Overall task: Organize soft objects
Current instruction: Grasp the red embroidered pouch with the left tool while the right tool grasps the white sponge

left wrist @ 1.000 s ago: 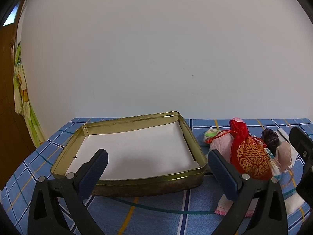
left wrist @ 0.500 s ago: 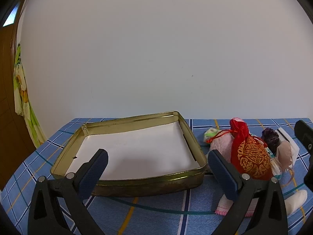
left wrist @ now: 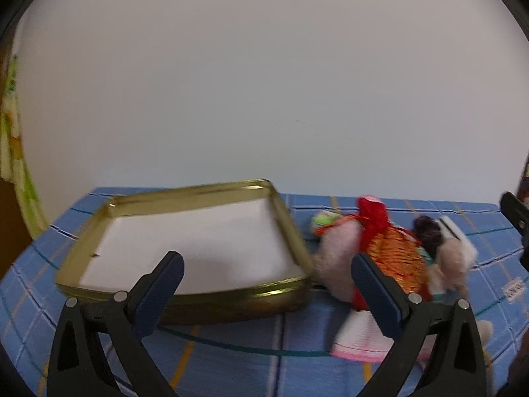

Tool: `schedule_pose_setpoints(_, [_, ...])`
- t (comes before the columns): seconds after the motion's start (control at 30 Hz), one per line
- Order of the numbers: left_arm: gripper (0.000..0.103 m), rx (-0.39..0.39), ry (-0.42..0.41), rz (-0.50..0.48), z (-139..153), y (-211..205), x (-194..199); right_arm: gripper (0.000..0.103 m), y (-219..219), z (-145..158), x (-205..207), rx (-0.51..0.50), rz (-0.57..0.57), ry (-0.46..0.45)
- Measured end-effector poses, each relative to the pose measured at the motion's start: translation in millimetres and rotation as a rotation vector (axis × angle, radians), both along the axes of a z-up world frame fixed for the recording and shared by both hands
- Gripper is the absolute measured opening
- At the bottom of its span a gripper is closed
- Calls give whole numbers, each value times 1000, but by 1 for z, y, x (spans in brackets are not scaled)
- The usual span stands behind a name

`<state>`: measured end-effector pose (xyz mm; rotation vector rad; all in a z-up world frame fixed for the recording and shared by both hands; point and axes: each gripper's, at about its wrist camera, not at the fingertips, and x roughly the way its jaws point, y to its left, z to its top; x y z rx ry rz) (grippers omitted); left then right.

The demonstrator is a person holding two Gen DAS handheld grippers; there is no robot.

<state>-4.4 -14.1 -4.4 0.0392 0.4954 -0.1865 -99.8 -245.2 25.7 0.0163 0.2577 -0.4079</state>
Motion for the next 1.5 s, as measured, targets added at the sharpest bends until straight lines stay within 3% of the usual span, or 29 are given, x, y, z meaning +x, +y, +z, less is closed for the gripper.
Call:
schedule_pose_setpoints(0.33, [101, 37, -9, -131, 14, -56, -6, 90, -28, 0, -5, 37, -43, 15])
schedule_pose_setpoints(0.4, [91, 39, 27, -168, 13, -71, 0, 90, -33, 1, -8, 53, -53, 11])
schedule_pose_setpoints(0.47, [75, 54, 71, -184, 8, -85, 8, 90, -40, 1, -10, 80, -68, 4])
schedule_pose_setpoints(0.57, [57, 46, 177, -202, -6, -103, 25, 90, -47, 1, -8, 118, -68, 13])
schedule_pose_setpoints(0.83, [52, 103, 215, -195, -23, -112, 33, 90, -55, 1, -7, 157, -76, 23])
schedule_pose_setpoints(0.97, [50, 56, 259, -213, -25, -96, 36, 90, -60, 0, -8, 188, -79, 27])
schedule_pose_setpoints(1.03, [32, 61, 263, -203, -25, -95, 37, 90, -61, -1, -8, 200, -74, 29])
schedule_pose_setpoints(1.1, [25, 81, 253, -204, -26, -97, 36, 90, -60, -2, -5, 189, -75, 41])
schedule_pose_setpoints(1.27, [14, 58, 229, -222, -20, -89, 32, 81, -61, -4, -4, 179, -77, 53])
schedule_pose_setpoints(1.43, [13, -51, 177, -266, 2, -69, 20, 58, -74, -9, -3, 231, -78, 77])
schedule_pose_setpoints(1.5, [13, -91, 135, -284, 14, -60, 15, 55, -78, -12, -1, 259, -57, 84])
